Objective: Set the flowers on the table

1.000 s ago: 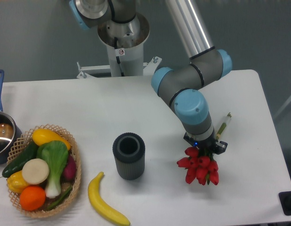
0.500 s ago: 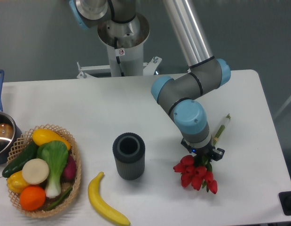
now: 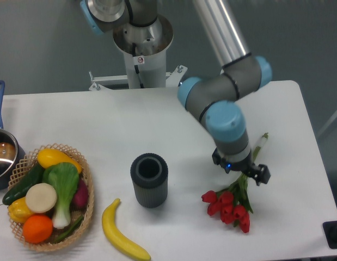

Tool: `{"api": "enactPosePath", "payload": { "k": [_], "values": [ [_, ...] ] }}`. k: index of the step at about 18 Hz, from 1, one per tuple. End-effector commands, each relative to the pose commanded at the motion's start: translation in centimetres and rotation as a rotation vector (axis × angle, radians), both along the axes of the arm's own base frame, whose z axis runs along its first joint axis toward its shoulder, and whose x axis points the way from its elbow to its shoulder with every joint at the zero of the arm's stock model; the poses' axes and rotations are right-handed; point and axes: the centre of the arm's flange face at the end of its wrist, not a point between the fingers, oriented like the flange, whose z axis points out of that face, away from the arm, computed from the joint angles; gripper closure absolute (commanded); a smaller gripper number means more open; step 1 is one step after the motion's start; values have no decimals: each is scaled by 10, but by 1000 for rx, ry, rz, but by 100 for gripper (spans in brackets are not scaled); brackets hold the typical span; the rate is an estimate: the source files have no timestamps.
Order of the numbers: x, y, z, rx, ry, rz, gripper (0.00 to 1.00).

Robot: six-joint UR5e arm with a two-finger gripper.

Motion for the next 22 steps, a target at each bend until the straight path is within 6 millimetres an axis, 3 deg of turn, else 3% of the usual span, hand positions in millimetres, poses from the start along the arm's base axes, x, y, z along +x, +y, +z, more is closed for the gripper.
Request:
{"api": "enactPosePath", "payload": {
  "k": [6,10,19,22],
  "values": [
    [-18,-45,77,143,54,48,0],
    [-17,-75,106,151,42,15,0],
    [-18,-132,118,85,-9,-127,0],
    [-16,-139,118,89,-10,-149,0]
  ]
}}
